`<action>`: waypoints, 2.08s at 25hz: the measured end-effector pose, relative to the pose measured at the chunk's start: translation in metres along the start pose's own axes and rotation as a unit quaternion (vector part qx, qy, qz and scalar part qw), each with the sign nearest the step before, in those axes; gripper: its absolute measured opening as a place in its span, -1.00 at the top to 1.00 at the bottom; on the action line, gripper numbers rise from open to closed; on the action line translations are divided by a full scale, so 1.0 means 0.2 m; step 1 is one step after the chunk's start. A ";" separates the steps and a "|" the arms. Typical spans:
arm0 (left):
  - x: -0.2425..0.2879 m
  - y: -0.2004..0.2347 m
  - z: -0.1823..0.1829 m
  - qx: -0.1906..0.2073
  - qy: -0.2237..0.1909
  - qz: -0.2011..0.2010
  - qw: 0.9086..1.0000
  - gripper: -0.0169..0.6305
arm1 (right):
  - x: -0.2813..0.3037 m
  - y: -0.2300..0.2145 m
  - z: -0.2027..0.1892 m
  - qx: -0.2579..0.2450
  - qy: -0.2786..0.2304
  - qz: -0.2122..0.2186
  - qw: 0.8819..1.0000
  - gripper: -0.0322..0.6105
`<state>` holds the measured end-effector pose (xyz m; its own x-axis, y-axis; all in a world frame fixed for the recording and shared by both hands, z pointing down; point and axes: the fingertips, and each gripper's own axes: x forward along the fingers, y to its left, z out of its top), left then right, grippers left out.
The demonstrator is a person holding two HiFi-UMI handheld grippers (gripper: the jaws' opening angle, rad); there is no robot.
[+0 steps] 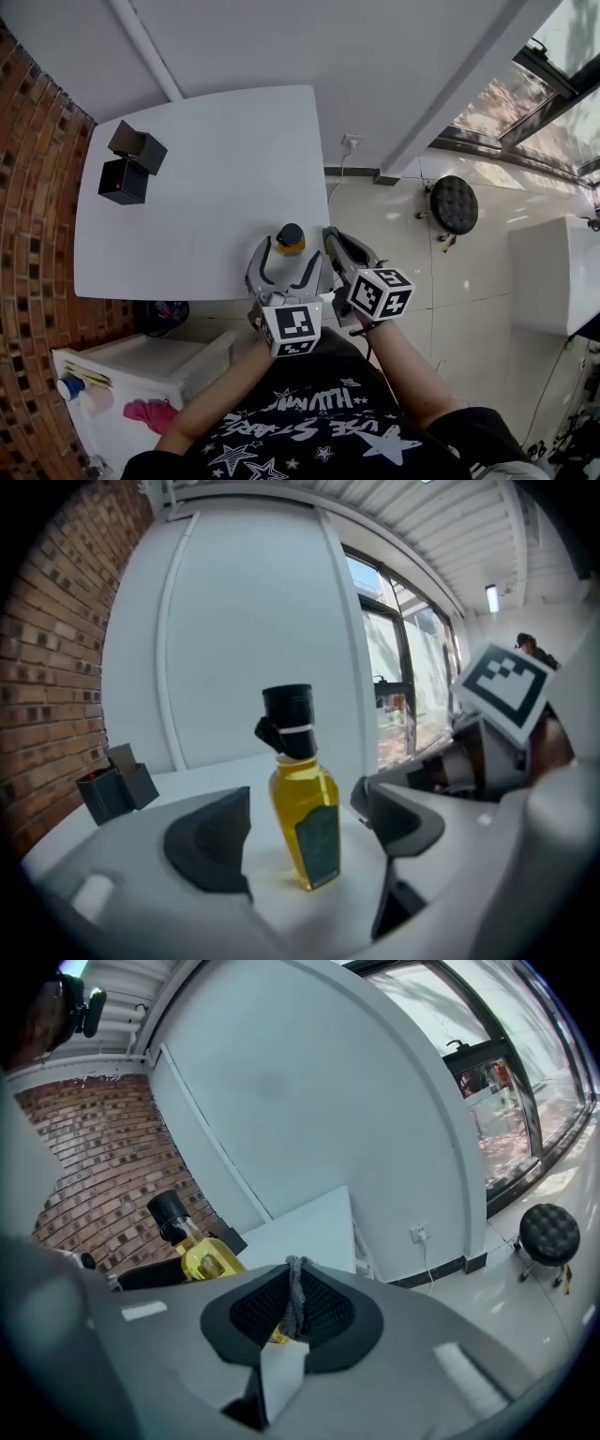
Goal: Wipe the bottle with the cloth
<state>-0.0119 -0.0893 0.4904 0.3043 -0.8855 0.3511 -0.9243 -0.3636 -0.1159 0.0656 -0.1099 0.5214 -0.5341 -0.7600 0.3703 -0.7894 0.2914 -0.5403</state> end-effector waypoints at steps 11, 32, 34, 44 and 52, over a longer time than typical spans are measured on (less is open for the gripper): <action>0.11 0.03 -0.02 0.029 0.039 0.065 0.997 0.03 | 0.02 0.00 0.08 -0.040 -0.002 0.024 0.999 0.78; -0.02 -0.08 -0.04 0.135 -0.050 -0.287 0.947 0.05 | 0.03 0.28 0.10 -0.080 0.046 0.186 0.978 0.78; -0.04 -0.08 -0.05 0.143 -0.052 -0.312 0.938 0.05 | 0.03 0.30 0.10 -0.080 0.051 0.194 0.976 0.78; -0.09 -0.08 -0.02 0.122 -0.058 -0.361 0.923 0.06 | 0.02 0.37 0.05 -0.075 0.060 0.200 0.975 0.78; -0.17 -0.01 -0.02 0.087 -0.045 -0.295 0.951 -0.04 | -0.03 0.41 0.14 -0.091 0.050 0.224 0.969 0.78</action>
<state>-0.0222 -0.0566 0.4824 0.7834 -0.5313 0.3224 -0.5373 -0.8397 -0.0782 0.0116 -0.0975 0.4545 -0.8549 -0.4764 0.2054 -0.5071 0.6840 -0.5244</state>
